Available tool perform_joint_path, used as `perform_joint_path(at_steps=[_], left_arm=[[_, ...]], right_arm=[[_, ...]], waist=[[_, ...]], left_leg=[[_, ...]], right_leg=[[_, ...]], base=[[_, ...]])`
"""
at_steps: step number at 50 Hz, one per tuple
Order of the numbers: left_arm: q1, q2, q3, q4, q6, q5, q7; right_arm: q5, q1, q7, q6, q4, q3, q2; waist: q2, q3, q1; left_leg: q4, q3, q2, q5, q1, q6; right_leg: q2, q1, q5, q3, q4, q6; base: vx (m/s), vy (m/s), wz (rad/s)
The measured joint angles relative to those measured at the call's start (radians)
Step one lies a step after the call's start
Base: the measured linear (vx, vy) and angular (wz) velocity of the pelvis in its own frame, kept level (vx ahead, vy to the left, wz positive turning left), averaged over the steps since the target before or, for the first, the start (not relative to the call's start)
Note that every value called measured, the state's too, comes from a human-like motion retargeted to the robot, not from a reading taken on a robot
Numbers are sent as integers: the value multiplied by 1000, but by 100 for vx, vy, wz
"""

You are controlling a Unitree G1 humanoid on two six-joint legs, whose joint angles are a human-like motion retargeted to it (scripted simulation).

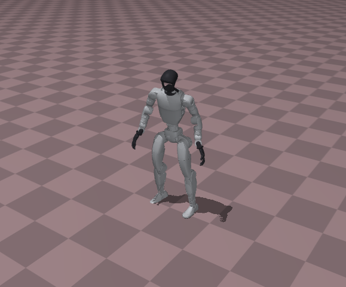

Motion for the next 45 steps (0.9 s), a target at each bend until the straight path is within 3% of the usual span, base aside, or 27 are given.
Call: perform_joint_path(at_steps=[8, 18, 28, 30, 33, 35, 37, 45], left_arm=[[-24, -31, -47, 70, 28, 106, -46], [7, -81, -100, 135, 47, 246, -92], [40, -95, -156, 158, 45, 315, -93], [49, -96, -155, 161, 47, 322, -107], [47, -98, -160, 162, 47, 301, -96], [56, -94, -157, 156, 47, 311, -113], [54, -94, -156, 146, 46, 300, -103], [129, -76, -106, 2, 47, 257, -104]], right_arm=[[-40, 124, 73, 49, 34, -39, 54], [12, 201, 102, 27, -4, -110, 66], [21, 228, 43, 14, 3, -128, 37], [15, 237, 56, 9, 8, -134, 37], [12, 230, 40, 18, 22, -127, 37], [7, 238, 55, 11, 22, -130, 40], [4, 229, 41, 18, 30, -121, 40], [-24, 218, 35, 20, 12, -111, 33]], waist=[[52, -118, -81], [128, -182, -191], [165, -194, -218], [167, -215, -225], [168, -204, -220], [166, -220, -221], [166, -204, -210], [164, -189, -183]], left_leg=[[-2, 66, -16, -50, 138, 3], [32, 147, -9, -113, 228, 21], [-2, 164, -8, -94, 283, -2], [46, 171, -2, -126, 240, 27], [-2, 152, -5, -91, 267, 0], [42, 157, 0, -121, 225, 29], [-2, 144, -4, -88, 253, 0], [-2, 153, 3, -87, 240, -2]], right_leg=[[-4, 151, -4, 52, -105, 15], [-6, 189, -64, 88, -42, -4], [11, 224, -55, 146, -66, -1], [-1, 191, -75, 102, -31, -11], [12, 211, -56, 135, -62, -4], [0, 180, -74, 91, -27, -14], [13, 201, -56, 128, -59, -5], [21, 183, -50, 137, -60, -11]], base=[[16, 4, -46], [8, 1, -35], [1, 0, -9], [-1, 0, 10], [0, 0, 0], [-2, 0, 12], [0, 0, 0], [0, 0, 0]])
